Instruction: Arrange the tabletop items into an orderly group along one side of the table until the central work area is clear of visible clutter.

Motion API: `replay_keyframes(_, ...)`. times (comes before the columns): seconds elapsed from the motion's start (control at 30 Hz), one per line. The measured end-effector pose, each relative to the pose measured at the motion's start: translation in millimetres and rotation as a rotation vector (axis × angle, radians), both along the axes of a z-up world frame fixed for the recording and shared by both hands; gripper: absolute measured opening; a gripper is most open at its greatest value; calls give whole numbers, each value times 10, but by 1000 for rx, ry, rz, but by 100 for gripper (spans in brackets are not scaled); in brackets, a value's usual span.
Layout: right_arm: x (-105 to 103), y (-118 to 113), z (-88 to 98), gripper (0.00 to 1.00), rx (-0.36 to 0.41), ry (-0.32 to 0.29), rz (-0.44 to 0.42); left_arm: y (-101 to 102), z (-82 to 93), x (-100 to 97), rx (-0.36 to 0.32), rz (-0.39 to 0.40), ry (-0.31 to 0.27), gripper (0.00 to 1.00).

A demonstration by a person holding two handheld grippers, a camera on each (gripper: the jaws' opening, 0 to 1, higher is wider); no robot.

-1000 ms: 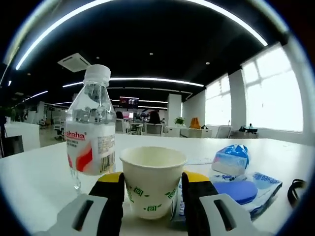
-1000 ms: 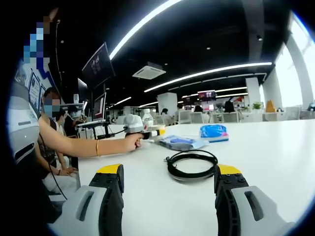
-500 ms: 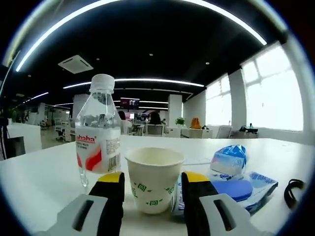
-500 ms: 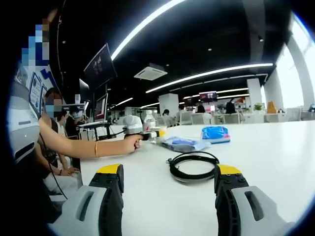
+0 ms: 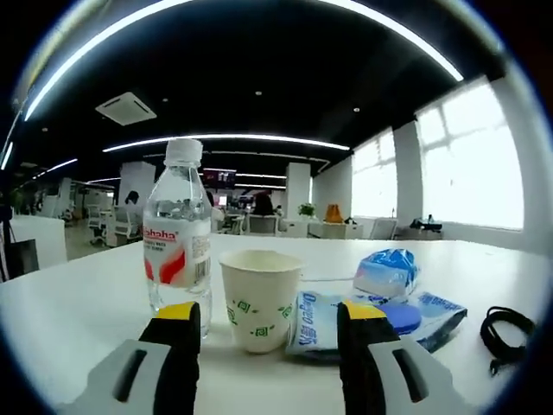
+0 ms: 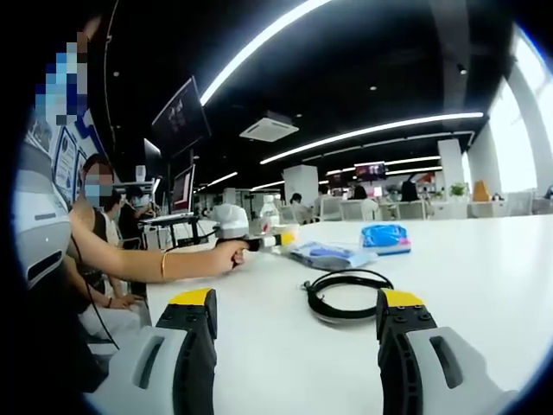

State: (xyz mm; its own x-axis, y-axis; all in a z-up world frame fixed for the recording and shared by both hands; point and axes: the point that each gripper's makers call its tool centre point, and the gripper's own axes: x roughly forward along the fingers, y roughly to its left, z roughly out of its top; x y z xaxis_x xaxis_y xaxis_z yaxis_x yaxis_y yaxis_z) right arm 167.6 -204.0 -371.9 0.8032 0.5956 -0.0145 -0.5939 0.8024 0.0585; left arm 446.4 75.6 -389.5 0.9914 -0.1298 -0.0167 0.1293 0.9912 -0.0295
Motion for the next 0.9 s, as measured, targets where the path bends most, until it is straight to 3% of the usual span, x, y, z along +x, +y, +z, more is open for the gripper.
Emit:
replay_keyframes(0.1,3,29,5,72,3,-1,5,-29,30,-41,-7,-32,-7,78)
replay_keyframes(0.17,3,63,-3,72,3,2,13,-35,-37,-79,-29,-46,38,81)
replay_keyframes(0.3,-6,100,-9,72,-2,2,23,30,-52,-142,2,-36,30,81)
replay_keyframes(0.9,44,168,-23,72,1,6,36,141,-22,-127,-17,-20,45,70)
